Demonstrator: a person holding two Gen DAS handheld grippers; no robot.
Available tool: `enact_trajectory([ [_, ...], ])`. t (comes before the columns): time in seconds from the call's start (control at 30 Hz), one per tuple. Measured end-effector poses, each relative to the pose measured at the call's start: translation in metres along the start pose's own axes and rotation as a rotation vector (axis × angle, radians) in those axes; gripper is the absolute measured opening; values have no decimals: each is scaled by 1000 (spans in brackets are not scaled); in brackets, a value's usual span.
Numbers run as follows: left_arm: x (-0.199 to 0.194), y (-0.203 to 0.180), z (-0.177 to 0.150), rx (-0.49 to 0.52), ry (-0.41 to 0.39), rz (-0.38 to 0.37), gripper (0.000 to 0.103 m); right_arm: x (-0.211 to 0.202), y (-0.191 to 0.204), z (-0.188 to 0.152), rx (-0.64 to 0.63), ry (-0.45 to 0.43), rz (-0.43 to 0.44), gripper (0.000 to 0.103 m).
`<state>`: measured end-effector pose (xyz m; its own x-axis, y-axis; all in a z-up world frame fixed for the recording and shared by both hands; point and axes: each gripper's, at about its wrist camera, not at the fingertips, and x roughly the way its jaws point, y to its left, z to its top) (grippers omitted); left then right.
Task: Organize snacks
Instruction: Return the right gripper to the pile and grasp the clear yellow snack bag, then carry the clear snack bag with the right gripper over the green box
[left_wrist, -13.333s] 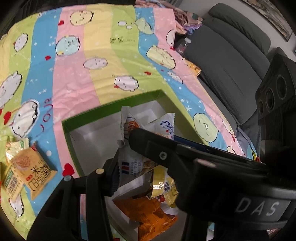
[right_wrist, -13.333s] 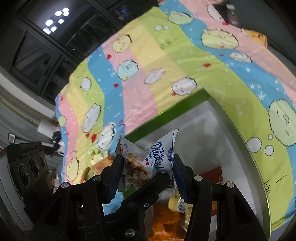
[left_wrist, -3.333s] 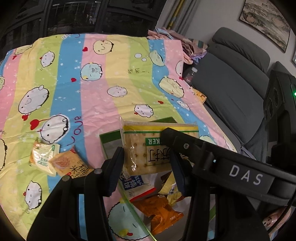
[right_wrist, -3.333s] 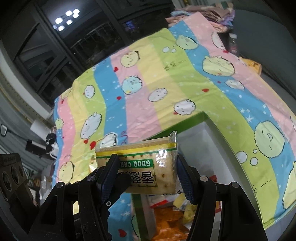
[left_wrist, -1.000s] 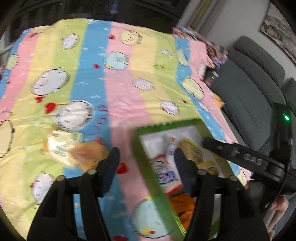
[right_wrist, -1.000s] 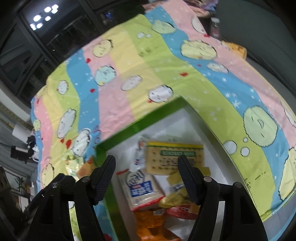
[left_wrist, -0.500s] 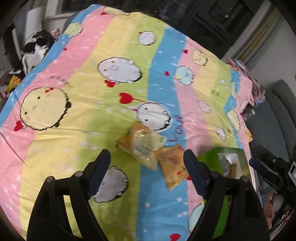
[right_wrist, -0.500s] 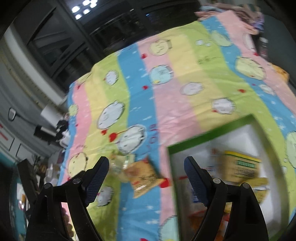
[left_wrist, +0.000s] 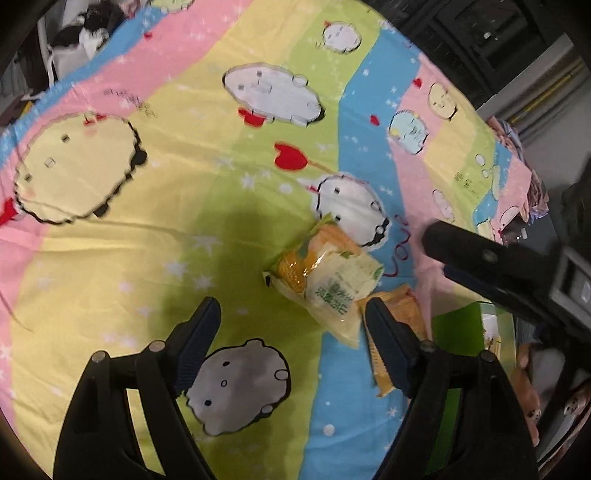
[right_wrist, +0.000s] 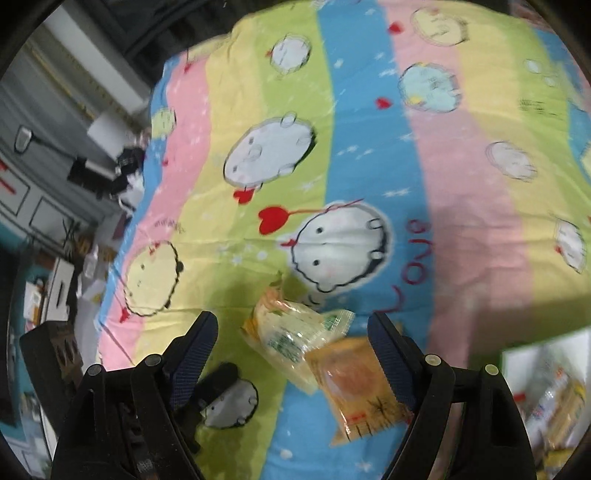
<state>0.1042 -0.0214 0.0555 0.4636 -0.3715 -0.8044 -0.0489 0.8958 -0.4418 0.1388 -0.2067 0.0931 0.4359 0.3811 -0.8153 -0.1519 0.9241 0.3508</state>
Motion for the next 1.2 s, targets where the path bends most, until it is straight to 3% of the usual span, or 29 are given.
enact_trajectory([
  [0.23, 29, 3, 2, -31, 52, -31, 69, 57, -1, 15, -36, 101, -53, 83],
  [0.33, 31, 1, 4, -25, 24, -32, 66, 70, -3, 16, -55, 128, -66, 76],
  [0.4, 34, 1, 5, -33, 29, -49, 63, 76, -5, 15, -45, 148, -32, 71],
  [0.47, 37, -1, 4, -25, 33, -45, 49, 79, -6, 11, -23, 173, 29, 66],
  [0.57, 38, -3, 1, 0, 20, -20, 46, 79, -4, 4, -16, 173, 49, 60],
  [0.63, 38, -1, -1, -4, 30, -35, 39, 80, -3, -1, 8, 199, 107, 45],
  [0.67, 37, 1, -2, -14, 38, -49, 36, 83, -1, -5, 27, 228, 154, 42],
  [0.9, 12, 1, -11, -8, 22, -49, 31, 68, 20, -23, 6, 181, 163, 39],
  [1.2, -57, -26, -29, 107, -95, -40, 31, -5, 49, -46, -19, 28, 196, 39],
])
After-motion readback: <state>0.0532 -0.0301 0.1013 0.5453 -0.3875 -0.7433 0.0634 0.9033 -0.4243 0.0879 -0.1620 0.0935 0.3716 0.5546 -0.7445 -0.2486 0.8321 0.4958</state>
